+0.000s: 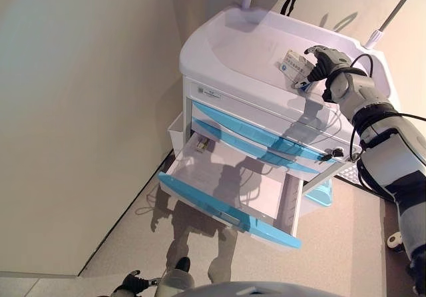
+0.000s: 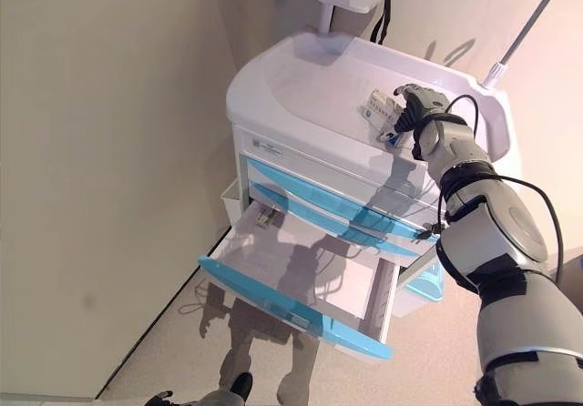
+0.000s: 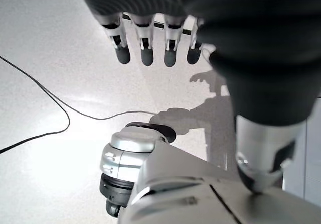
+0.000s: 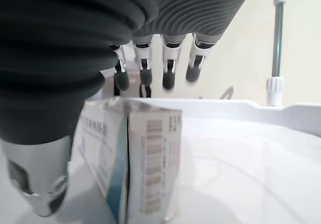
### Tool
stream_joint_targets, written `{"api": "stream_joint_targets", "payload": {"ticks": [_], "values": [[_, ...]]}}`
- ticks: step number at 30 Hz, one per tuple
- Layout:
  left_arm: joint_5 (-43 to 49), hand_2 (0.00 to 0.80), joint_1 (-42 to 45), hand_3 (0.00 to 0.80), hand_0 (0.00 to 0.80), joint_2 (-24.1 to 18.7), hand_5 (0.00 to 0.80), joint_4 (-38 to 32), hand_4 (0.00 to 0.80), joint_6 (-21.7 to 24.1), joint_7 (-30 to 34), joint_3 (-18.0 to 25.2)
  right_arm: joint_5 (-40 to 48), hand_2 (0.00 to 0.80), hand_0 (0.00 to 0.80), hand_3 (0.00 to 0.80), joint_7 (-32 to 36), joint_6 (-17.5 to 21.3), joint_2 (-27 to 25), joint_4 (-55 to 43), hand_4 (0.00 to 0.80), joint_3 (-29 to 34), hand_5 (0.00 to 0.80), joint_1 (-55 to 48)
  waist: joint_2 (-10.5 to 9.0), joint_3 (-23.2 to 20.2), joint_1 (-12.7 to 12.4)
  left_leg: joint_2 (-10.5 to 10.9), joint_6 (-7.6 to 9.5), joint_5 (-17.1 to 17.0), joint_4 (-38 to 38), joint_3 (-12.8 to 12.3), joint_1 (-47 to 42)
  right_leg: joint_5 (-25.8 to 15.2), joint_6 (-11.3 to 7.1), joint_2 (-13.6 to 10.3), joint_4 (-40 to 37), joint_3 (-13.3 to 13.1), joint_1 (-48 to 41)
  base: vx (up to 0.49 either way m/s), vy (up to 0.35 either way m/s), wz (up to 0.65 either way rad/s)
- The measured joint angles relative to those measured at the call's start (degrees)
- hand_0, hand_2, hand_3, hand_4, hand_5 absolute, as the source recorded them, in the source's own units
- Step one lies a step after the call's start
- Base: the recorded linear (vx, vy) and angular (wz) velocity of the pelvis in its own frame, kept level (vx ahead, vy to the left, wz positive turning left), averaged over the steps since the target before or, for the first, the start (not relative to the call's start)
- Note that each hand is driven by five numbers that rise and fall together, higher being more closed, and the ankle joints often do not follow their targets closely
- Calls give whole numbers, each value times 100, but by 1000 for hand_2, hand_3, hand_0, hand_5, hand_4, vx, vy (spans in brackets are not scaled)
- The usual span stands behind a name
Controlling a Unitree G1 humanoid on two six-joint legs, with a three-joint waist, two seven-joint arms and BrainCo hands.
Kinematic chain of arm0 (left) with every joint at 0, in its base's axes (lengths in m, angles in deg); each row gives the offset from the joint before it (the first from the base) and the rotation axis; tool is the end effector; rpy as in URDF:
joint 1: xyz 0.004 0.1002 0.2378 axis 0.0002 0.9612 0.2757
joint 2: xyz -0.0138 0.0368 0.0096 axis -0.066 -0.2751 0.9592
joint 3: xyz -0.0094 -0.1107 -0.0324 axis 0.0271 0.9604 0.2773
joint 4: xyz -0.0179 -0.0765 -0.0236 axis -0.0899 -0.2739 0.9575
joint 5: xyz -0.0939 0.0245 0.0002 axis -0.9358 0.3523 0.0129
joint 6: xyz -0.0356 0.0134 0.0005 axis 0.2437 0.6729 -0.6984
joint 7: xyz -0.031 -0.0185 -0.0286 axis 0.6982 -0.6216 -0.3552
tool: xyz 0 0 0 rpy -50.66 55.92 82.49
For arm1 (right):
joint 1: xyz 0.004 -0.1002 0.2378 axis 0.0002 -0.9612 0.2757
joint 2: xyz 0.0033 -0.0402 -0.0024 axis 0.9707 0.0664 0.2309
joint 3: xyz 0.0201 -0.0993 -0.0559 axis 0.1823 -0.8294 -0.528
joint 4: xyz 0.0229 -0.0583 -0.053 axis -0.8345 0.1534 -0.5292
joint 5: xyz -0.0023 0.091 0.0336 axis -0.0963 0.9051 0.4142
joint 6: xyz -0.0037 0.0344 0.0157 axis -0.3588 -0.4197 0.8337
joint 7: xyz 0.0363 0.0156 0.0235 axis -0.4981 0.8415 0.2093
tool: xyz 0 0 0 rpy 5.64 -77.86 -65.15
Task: Open the drawer and pick up the medicine
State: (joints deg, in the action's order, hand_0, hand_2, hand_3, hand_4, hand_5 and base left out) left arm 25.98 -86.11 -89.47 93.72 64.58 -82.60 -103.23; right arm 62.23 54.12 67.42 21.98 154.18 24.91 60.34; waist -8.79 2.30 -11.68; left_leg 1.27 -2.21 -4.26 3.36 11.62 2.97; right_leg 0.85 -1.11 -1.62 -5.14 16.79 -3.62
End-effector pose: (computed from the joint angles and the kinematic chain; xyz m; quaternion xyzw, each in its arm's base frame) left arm 0.0566 0.2444 -0.1229 0.2071 0.5812 0.0465 0.7856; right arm 0.3782 -0.2364 0.2161 -0.6240 -0.0038 -0.0640 0.7788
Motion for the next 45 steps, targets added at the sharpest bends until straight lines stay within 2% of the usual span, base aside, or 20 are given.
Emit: {"api": "stream_joint_targets", "payload": {"ticks": [5, 7, 9, 10, 11, 14, 17, 20, 22, 25, 28, 30, 33, 37, 38, 39, 40, 42, 43, 45], "values": [[0, 0, 23, 0, 0, -5, 0, 0, 0, 3, -1, 0, 629, 0, 0, 0, -151, 64, -47, -429, 0, 586, 0, -1, -3, -9, 129, 3, 4, -2, 10, -44, -37, -1, -2, -11, 7, -42, -11, -23, 12, -4], [1, 0, 38, 0, 0, -11, 0, -12, 0, 4, -5, 9, 1094, 0, 0, 0, -369, 96, -260, -899, 0, 1001, 0, -46, 16, -15, 176, -2, 11, -7, 18, -71, -52, -3, -2, -25, 8, -72, 10, -9, 8, -2], [0, 0, 109, 0, 0, 2, 0, -64, 0, 17, -16, 14, 1450, 0, 0, 0, -646, 197, -525, -1664, 0, 1596, 0, -205, 50, -22, 200, 1, 35, -24, 66, -88, -88, -6, -7, -40, 10, -77, -9, -9, 10, -6], [1, 0, 163, 0, 0, 13, 0, -75, 0, 22, -48, 13, 1776, 0, 0, 0, -952, 334, -724, -2250, 0, 2114, 0, -344, 85, -35, 248, -1, 46, -32, 126, -209, -167, -17, 2, -55, 9, -140, -34, -20, 22, -15], [1, 0, 206, 0, 0, 15, 0, -71, 0, 21, -62, 13, 1869, 0, 0, 0, -1101, 402, -787, -2370, 0, 2189, 0, -350, 109, -52, 280, 3, 48, -33, 140, -224, -198, -22, 4, -56, 6, -146, -64, -23, 23, -17], [4, 0, 230, 0, 0, 41, 0, -118, 0, 28, -98, 13, 2498, 0, 0, 0, -1561, 738, -997, -3190, 0, 3182, 0, -929, 189, -88, 302, 9, 52, -29, 155, -388, -287, -26, -8, -62, 5, -215, -122, -17, 15, -11], [61, 0, 244, 0, 0, 80, 0, -126, 0, 28, -129, 14, 2877, 0, 0, 0, -1713, 851, -1011, -3262, 0, 3280, 0, -1133, 280, -126, 487, -1, 53, -28, 156, -416, -333, -38, -10, -62, 5, -248, -137, -38, 35, -11], [223, 0, 266, 0, 0, 127, 0, -191, 0, 29, -141, 35, 3246, 0, 0, 0, -1836, 1067, -930, -3960, 0, 3858, 0, -1859, 346, -144, 563, -63, 53, -25, 158, -568, -362, -49, 4, -23, 6, -388, -109, -24, 29, -23], [225, 0, 338, 0, 0, 150, 0, -200, 0, 20, -175, 94, 3409, 0, 0, 0, -1871, 1144, -908, -4197, 0, 3972, 0, -2213, 411, -138, 644, -104, 53, -10, 161, -705, -415, -82, 17, 1, 9, -526, -93, -17, 44, -35], [227, 0, 425, 0, 0, 229, 0, -206, 0, 14, -197, 231, 3671, 0, 0, 0, -1884, 1283, -712, -4733, 0, 4263, 0, -2945, 519, -151, 794, -119, 49, 13, 163, -860, -450, -117, 28, 28, 6, -696, -60, -13, 53, -32], [239, 0, 552, 0, 0, 250, 0, -238, 0, 4, -206, 337, 3811, 0, 0, 0, -1835, 1446, -67, -5351, 0, 4926, 0, -4442, 595, -157, 877, -173, 64, 66, 167, -1181, -515, -176, 49, 68, 17, -1011, 6, -13, 71, -47], [239, 0, 634, 0, 0, 322, 0, -232, 0, -1, -207, 419, 3831, 0, 0, 0, -1834, 1348, 114, -5344, 0, 4886, 0, -4866, 708, -130, 991, -191, 83, 97, 169, -1286, -543, -209, 24, 47, 6, -1046, 29, -17, 53, -38], [459, 0, 681, 0, 0, 364, 0, -280, 0, 18, -184, 527, 3796, 0, 0, 0, -1737, 1391, 338, -5484, 0, 5277, 0, -5917, 822, -74, 1167, -162, 106, 128, 168, -1472, -542, -246, 6, 42, 17, -1246, 112, -10, 54, -32], [609, 0, 708, 0, 0, 497, 0, -304, 0, 48, -174, 743, 3778, 0, 0, 0, -1609, 1316, 1093, -5426, 0, 5400, 0, -7323, 1013, 98, 1304, -178, 146, 179, 169, -1642, -555, -276, -19, 36, 49, -1435, 202, -33, 73, -30], [627, 0, 664, 0, 0, 502, 0, -323, 0, 64, -163, 741, 3774, 0, 0, 0, -1570, 1329, 1163, -5370, 0, 5418, 0, -7525, 1063, 163, 1422, -167, 148, 179, 167, -1649, -553, -285, -24, 28, 63, -1469, 243, -77, 72, -19], [636, 0, 674, 0, 0, 505, 0, -327, 0, 87, -164, 743, 3775, 0, 0, 0, -1520, 1296, 1208, -5276, 0, 5413, 0, -7614, 1119, 209, 1390, -169, 156, 178, 168, -1648, -537, -283, -28, 25, 83, -1464, 242, -105, 84, -22], [664, 0, 635, 0, 0, 509, 0, -406, 0, 115, -157, 739, 3669, 0, 0, 0, -1433, 1307, 1247, -4984, 0, 5431, 0, -7789, 1171, 322, 1480, -137, 163, 173, 165, -1750, -499, -268, -45, 14, 205, -1566, 409, -127, 95, -24], [665, 0, 630, 0, 0, 519, 0, -437, 0, 155, -161, 738, 3649, 0, 0, 0, -1367, 1269, 1298, -4662, 0, 5431, 0, -7841, 1221, 460, 1496, -159, 189, 157, 165, -1796, -428, -251, -66, -1, 318, -1614, 546, -167, 96, -26], [653, 0, 565, 0, 0, 541, 0, -469, 0, 168, -163, 688, 3651, 0, 0, 0, -1344, 1291, 1367, -4398, 0, 5419, 0, -7805, 1284, 610, 1580, -94, 219, 136, 92, -1889, -239, -251, -70, 0, 564, -1709, 883, -210, 82, -37], [647, 0, 443, 0, 0, 542, 0, -538, 0, 227, -168, 663, 3663, 0, 0, 0, -1292, 1249, 1394, -3986, 0, 5384, 0, -7602, 1320, 831, 1525, -97, 251, 165, -43, -1964, -43, -237, -94, -19, 847, -1772, 1221, -228, 70, -58]]}}
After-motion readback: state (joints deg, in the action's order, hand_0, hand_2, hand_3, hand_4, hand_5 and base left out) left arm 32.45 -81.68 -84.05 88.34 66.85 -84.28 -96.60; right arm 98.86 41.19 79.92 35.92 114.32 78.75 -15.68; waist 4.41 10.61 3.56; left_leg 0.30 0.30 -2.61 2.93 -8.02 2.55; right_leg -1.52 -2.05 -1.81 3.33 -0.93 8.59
